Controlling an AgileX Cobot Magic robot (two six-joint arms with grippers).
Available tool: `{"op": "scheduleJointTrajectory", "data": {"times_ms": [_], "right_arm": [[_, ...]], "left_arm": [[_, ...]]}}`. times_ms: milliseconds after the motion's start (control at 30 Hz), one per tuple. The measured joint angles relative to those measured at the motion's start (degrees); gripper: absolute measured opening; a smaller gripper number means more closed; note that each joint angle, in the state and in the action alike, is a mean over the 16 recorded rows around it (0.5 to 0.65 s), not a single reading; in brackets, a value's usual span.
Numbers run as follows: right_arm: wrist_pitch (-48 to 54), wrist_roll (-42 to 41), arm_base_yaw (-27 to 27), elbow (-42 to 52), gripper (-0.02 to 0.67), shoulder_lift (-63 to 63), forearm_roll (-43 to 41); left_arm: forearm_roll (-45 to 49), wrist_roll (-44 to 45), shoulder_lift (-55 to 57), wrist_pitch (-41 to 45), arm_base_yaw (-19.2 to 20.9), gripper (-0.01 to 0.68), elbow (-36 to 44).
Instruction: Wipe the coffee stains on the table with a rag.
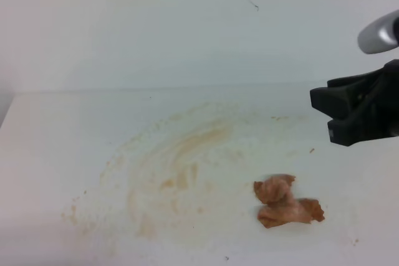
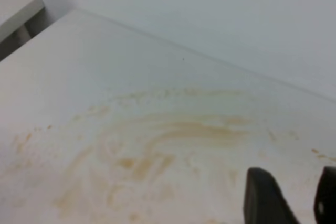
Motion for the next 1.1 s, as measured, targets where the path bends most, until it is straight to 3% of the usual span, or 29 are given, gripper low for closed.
{"op": "scheduleJointTrajectory", "data": {"times_ms": [267, 467, 733, 1100], "right_arm": [[0.2, -1.0, -0.1, 2.9, 0.218, -2.6, -1.5], [0.1, -2.7, -2.1, 8.6, 0.218, -11.8, -4.4], [1.1, -4.2, -9.7, 20.5, 0.218, -33.8, -6.5], [12.2, -2.9, -21.7, 31.4, 0.218, -58.7, -5.0]], "left_arm": [[0.0, 0.0, 0.0, 0.0, 0.0, -0.002, 0.0], [0.0, 0.0, 0.0, 0.0, 0.0, -0.002, 0.0], [0.0, 0.0, 0.0, 0.0, 0.0, -0.003, 0.0], [0.0, 0.0, 0.0, 0.0, 0.0, -0.003, 0.0]]}}
